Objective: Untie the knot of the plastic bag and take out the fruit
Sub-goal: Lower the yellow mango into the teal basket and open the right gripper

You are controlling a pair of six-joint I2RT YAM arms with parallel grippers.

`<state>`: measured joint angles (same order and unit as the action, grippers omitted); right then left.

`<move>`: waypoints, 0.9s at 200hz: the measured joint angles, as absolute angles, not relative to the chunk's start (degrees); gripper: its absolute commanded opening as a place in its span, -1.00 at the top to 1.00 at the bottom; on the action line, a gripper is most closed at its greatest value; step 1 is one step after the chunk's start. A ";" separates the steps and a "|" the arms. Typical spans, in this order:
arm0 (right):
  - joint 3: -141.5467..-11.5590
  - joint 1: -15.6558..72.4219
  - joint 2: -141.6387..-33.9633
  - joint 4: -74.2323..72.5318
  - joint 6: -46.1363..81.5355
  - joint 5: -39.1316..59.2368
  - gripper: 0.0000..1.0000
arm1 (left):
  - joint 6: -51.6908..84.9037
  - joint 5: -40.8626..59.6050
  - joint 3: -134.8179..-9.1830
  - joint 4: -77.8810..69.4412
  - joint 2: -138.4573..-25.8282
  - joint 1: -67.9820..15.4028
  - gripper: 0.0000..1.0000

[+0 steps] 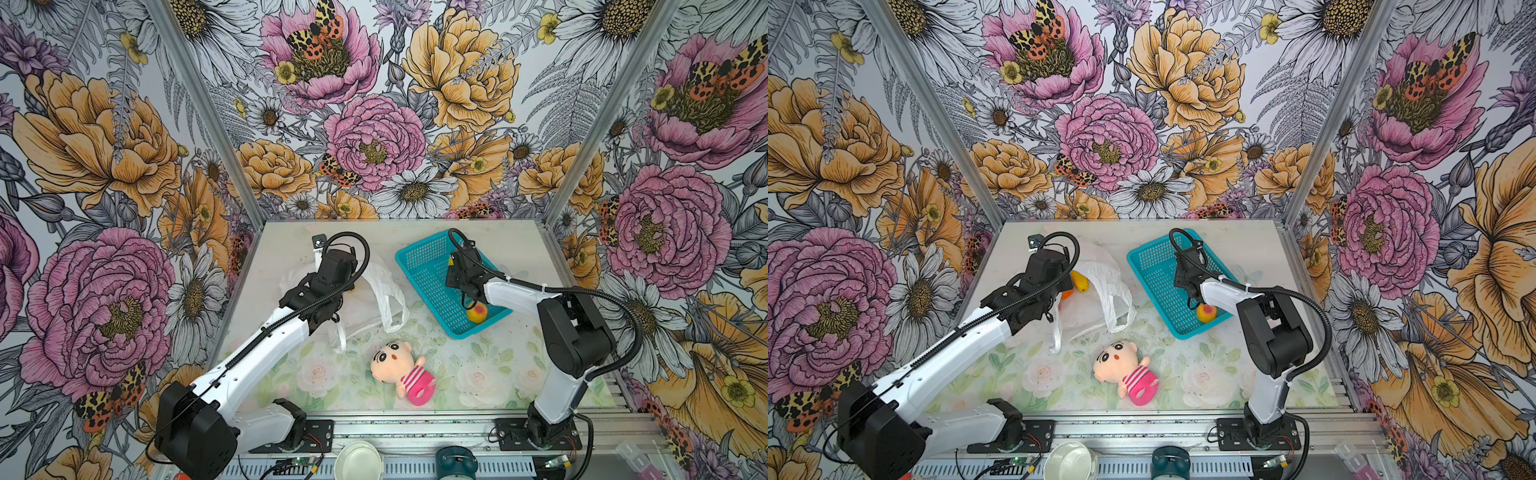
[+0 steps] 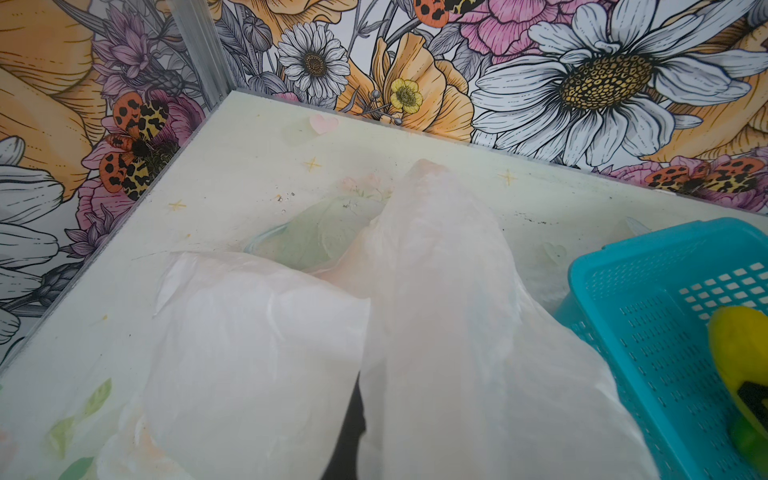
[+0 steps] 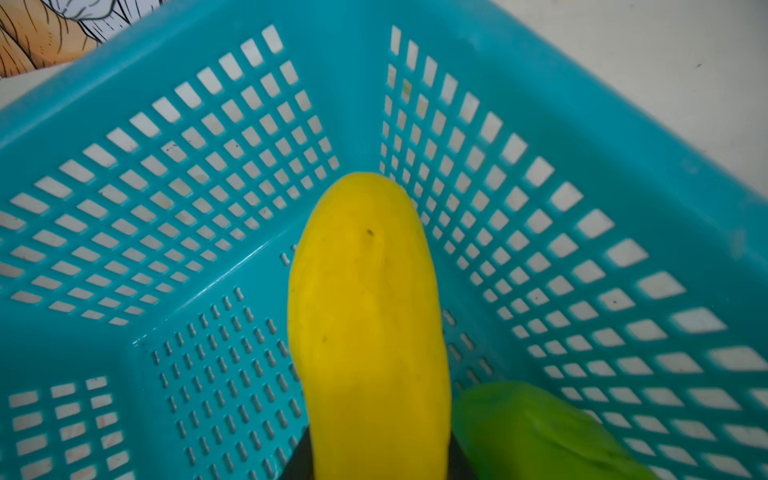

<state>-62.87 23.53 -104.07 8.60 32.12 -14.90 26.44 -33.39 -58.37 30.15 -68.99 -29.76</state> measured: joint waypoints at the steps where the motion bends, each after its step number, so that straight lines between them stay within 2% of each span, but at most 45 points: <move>1: -62.87 23.53 -104.12 8.64 32.12 -14.87 0.44 | 26.41 -33.39 -58.37 30.13 -68.99 -29.76 1.00; 49: -62.96 23.53 -105.19 9.56 33.08 -14.24 0.06 | 26.44 -33.39 -58.37 30.13 -68.99 -29.76 1.00; 72: -62.96 23.59 -105.08 9.56 33.87 -14.24 -0.28 | 26.46 -33.36 -58.37 30.13 -68.99 -29.76 1.00; 86: -62.94 23.59 -104.66 9.63 34.11 -14.11 -0.39 | 26.46 -33.36 -58.37 30.13 -68.99 -29.76 1.00; 123: -60.86 23.66 -99.88 9.54 34.28 -14.09 -0.48 | 26.57 -33.36 -58.37 30.13 -68.99 -29.71 1.00; 180: -55.35 26.26 -85.91 9.23 34.46 -16.53 -0.50 | 26.57 -33.36 -58.37 30.13 -68.99 -29.69 1.00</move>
